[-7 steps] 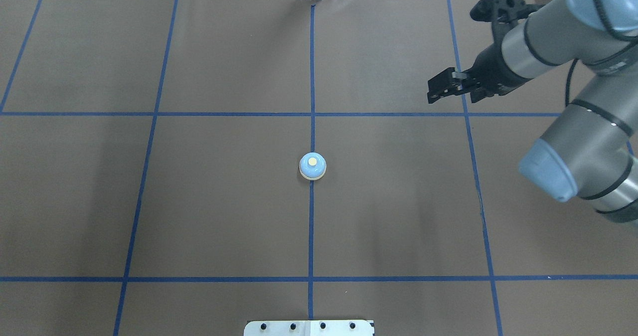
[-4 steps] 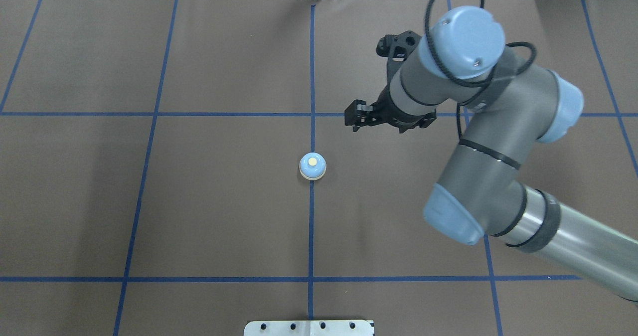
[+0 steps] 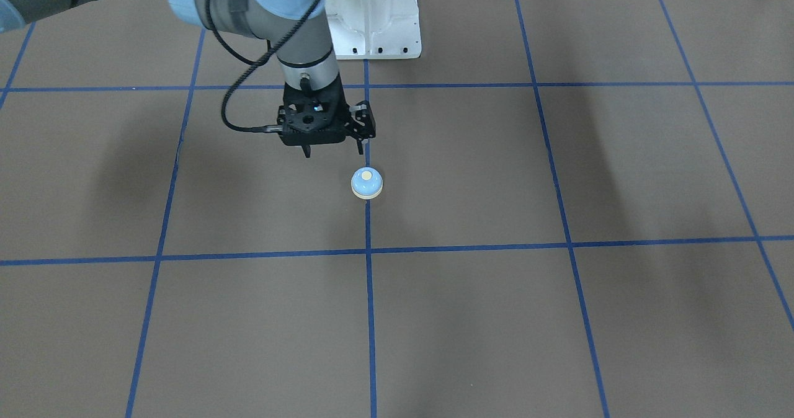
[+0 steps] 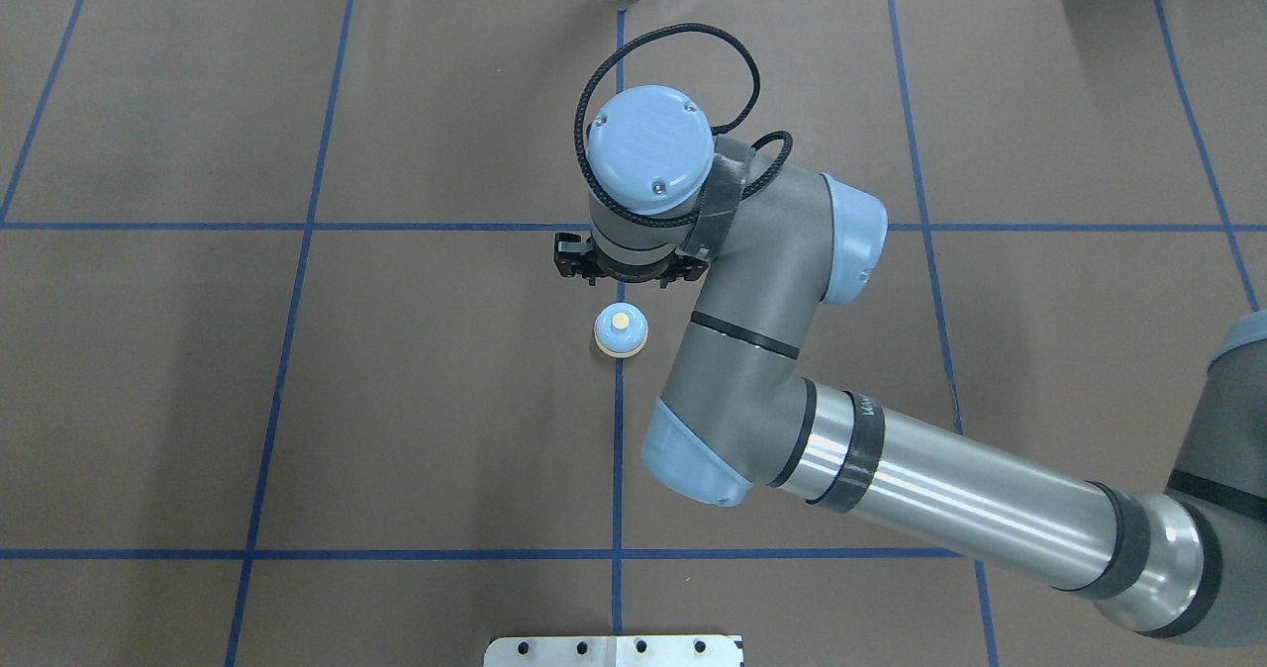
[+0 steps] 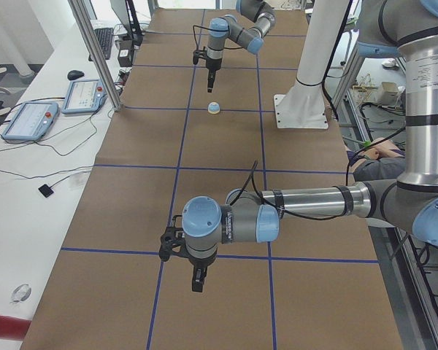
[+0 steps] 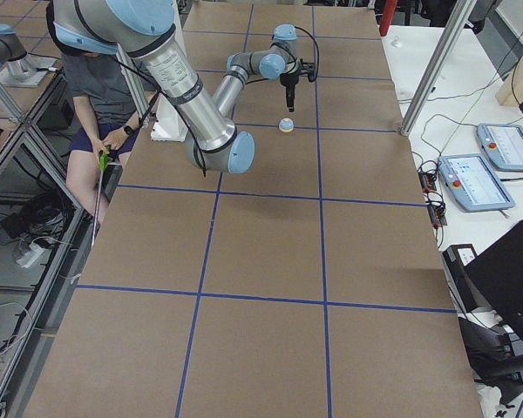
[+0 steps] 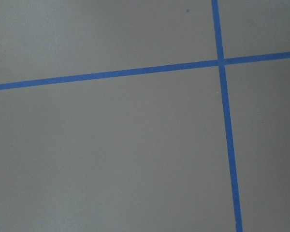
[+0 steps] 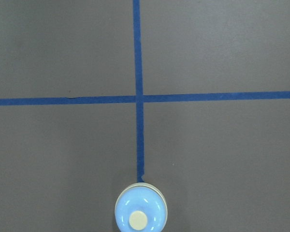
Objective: Place and press bell with both arms
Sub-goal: 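Move the right gripper over the top of the bell, then press down on the bell's button with the right gripper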
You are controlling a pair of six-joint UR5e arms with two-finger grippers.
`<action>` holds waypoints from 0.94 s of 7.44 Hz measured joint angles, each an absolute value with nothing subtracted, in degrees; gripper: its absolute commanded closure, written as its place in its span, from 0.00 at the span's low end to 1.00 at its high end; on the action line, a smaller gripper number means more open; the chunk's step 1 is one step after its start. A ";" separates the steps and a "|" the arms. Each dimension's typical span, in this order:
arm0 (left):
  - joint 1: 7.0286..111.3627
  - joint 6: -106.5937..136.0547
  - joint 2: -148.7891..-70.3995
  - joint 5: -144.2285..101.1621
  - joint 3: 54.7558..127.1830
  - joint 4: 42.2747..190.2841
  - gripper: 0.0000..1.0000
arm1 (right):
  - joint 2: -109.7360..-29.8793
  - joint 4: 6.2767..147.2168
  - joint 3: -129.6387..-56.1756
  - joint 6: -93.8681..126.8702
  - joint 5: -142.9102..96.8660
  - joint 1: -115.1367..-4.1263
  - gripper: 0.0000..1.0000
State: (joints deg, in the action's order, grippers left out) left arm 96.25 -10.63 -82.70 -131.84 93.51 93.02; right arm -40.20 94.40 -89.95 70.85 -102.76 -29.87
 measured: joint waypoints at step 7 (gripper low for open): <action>96.30 -10.63 -81.39 -131.84 94.56 93.42 0.00 | -39.71 93.72 -84.64 69.67 -102.37 -27.36 1.00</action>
